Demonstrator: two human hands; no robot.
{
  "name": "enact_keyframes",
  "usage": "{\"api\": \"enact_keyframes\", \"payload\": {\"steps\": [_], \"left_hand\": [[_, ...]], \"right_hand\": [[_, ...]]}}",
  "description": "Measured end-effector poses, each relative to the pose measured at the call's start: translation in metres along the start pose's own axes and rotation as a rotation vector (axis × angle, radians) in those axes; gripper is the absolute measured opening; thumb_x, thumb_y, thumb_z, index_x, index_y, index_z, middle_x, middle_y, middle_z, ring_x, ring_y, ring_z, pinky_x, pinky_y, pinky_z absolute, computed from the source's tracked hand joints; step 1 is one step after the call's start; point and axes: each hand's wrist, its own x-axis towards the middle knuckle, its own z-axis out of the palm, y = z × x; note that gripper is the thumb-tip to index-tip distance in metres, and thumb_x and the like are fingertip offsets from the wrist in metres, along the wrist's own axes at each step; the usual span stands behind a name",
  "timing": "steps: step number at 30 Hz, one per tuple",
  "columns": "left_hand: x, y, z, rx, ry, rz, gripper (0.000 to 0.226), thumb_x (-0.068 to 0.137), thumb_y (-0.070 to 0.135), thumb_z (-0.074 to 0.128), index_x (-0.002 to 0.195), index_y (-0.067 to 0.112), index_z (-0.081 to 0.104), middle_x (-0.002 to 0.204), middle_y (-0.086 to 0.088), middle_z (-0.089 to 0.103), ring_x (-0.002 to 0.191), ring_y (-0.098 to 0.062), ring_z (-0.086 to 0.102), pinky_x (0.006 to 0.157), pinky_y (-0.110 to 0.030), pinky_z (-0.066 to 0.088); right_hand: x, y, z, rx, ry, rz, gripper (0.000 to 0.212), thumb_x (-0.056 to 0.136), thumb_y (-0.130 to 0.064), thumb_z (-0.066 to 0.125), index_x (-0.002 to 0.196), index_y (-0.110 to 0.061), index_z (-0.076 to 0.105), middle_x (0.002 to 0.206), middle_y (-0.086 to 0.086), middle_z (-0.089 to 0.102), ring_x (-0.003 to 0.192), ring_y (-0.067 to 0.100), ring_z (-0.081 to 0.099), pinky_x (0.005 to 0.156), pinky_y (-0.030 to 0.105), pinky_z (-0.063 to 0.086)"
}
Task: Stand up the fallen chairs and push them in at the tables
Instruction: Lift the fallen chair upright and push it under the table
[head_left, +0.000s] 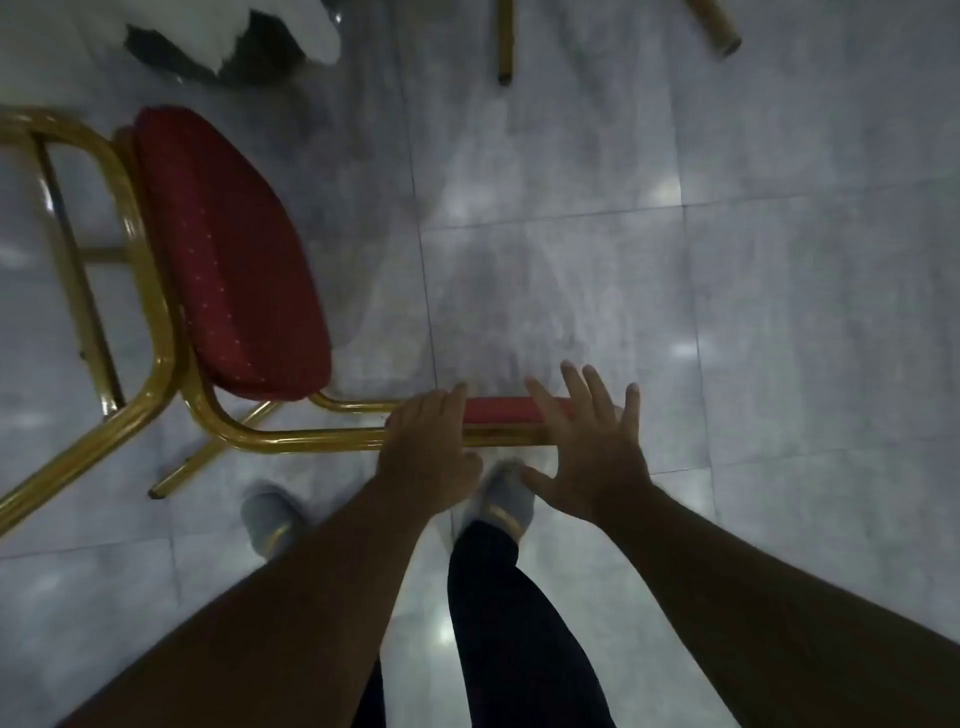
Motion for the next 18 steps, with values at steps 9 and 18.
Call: {"api": "enact_keyframes", "payload": {"steps": [9, 18], "left_hand": [[0.025, 0.010, 0.073, 0.278, 0.204, 0.158, 0.057, 0.090, 0.057, 0.064, 0.130, 0.018, 0.055, 0.121, -0.006, 0.064, 0.111, -0.028, 0.061, 0.100, -0.047, 0.046], [0.035, 0.029, 0.088, 0.432, 0.350, 0.186, 0.035, 0.086, 0.047, 0.075, 0.100, 0.018, 0.062, 0.089, -0.002, 0.064, 0.079, -0.020, 0.061, 0.067, -0.035, 0.049]], "right_hand": [[0.010, 0.041, 0.077, 0.120, 0.076, -0.118, 0.054, 0.091, -0.055, 0.052, 0.129, -0.017, 0.058, 0.125, 0.010, 0.061, 0.120, 0.034, 0.054, 0.111, 0.048, 0.031], [0.014, 0.055, 0.092, 0.106, 0.199, -0.180, 0.029, 0.088, -0.022, 0.074, 0.110, -0.008, 0.061, 0.100, 0.013, 0.063, 0.088, 0.030, 0.057, 0.086, 0.040, 0.044]]}}
